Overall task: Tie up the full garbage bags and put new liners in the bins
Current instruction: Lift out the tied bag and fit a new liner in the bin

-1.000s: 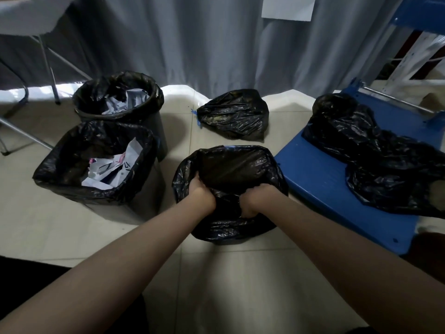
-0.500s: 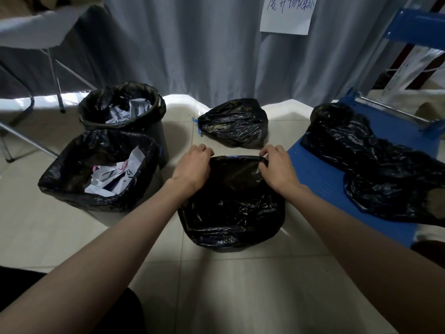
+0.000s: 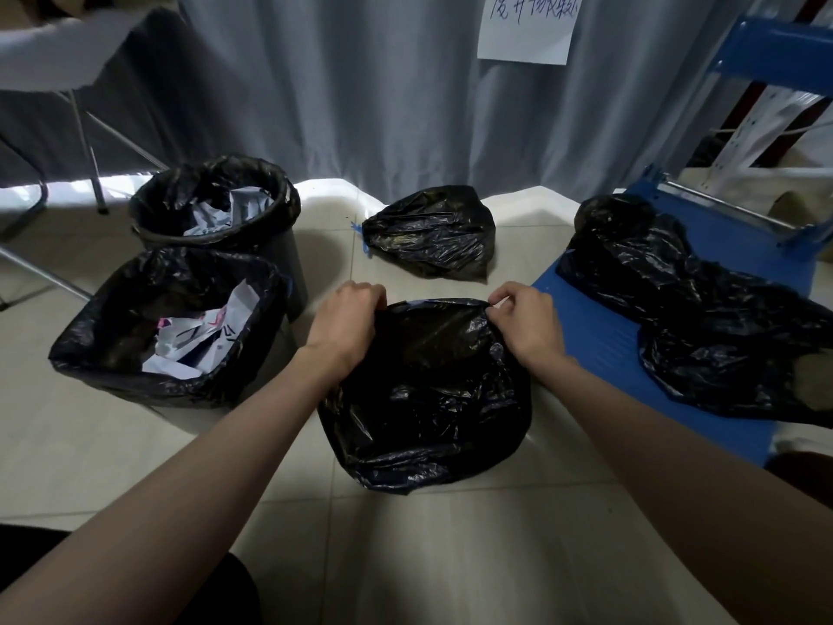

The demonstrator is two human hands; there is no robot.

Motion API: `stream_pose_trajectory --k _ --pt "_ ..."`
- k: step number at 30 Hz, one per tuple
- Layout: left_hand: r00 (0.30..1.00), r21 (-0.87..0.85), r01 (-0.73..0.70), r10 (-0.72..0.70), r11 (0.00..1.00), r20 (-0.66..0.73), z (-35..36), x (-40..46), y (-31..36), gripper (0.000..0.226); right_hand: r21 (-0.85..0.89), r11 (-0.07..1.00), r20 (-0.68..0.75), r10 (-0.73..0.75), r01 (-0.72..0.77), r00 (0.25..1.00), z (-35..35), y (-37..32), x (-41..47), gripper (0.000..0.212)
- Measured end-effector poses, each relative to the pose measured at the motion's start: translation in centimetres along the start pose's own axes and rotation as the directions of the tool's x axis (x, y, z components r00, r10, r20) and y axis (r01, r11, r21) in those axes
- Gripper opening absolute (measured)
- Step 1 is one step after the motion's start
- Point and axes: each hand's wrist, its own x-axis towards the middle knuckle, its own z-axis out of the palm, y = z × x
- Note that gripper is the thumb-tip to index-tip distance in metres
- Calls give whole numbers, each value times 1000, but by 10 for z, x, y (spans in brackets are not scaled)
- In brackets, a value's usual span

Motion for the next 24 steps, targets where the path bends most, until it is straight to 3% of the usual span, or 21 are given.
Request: stream_pose_trajectory --k 5,9,11,14,17,21,24 --pt "999 26 -48 49 998 -17 1 -6 0 21 -57 998 -40 -42 39 998 7 -9 3 12" --pt "996 75 -79 81 994 -22 0 -6 -1 17 45 988 34 146 -147 989 15 -15 19 17" --pt "994 101 -99 102 990 -26 1 -6 -1 15 83 964 97 243 -251 965 18 -10 27 21" --pt "992 130 -116 120 985 -28 4 -6 -3 15 -28 949 254 311 -315 916 20 3 26 37" --pt "994 126 -109 111 986 -6 5 -5 -5 14 -127 940 333 340 -316 879 22 14 20 30" --pt "997 99 -43 36 994 66 5 -7 -6 13 -66 957 369 287 -283 884 11 17 13 21" --pt "992 93 23 -34 995 125 6 -12 -12 10 45 926 573 283 -374 769 -6 20 0 37"
